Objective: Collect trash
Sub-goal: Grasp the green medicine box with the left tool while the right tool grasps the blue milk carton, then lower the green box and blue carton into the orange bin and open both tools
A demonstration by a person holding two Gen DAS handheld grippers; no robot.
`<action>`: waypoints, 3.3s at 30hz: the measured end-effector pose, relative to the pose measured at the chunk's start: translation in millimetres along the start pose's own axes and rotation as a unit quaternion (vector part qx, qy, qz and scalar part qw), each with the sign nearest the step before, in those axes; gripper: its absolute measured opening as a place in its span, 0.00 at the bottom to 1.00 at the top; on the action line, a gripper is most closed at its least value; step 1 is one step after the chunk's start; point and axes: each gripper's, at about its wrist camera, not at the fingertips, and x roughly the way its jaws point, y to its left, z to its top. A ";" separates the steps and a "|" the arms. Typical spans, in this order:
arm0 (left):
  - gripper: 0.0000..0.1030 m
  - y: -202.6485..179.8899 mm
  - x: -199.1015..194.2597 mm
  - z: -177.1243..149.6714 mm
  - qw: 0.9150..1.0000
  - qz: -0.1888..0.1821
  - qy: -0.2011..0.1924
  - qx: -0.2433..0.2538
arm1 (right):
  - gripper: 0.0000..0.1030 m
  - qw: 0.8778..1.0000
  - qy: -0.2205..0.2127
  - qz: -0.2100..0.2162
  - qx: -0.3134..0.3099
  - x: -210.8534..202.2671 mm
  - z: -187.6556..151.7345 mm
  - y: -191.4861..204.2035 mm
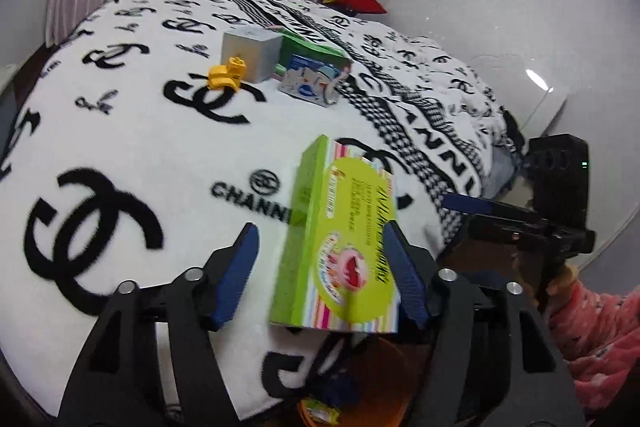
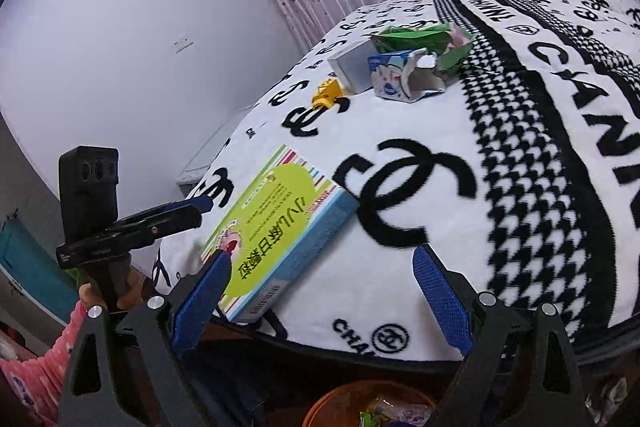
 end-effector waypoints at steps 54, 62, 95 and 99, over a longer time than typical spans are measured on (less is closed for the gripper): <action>0.82 -44.5 12.2 -33.2 0.970 0.237 -0.021 0.043 | 0.87 0.993 0.008 -0.121 -0.008 132.0 148.2 -45.4; 0.82 -40.7 0.2 -33.5 0.968 0.248 -0.030 0.025 | 0.02 0.991 0.038 -0.125 -0.017 160.8 153.9 -40.3; 0.82 -125.7 18.5 -172.7 0.975 0.204 0.076 0.034 | 0.02 0.986 0.144 -0.014 -0.079 -48.3 -147.0 15.1; 0.82 -115.8 53.2 -204.6 0.970 0.201 0.139 0.009 | 0.02 0.977 0.206 -0.023 -0.041 -17.7 -186.1 -8.2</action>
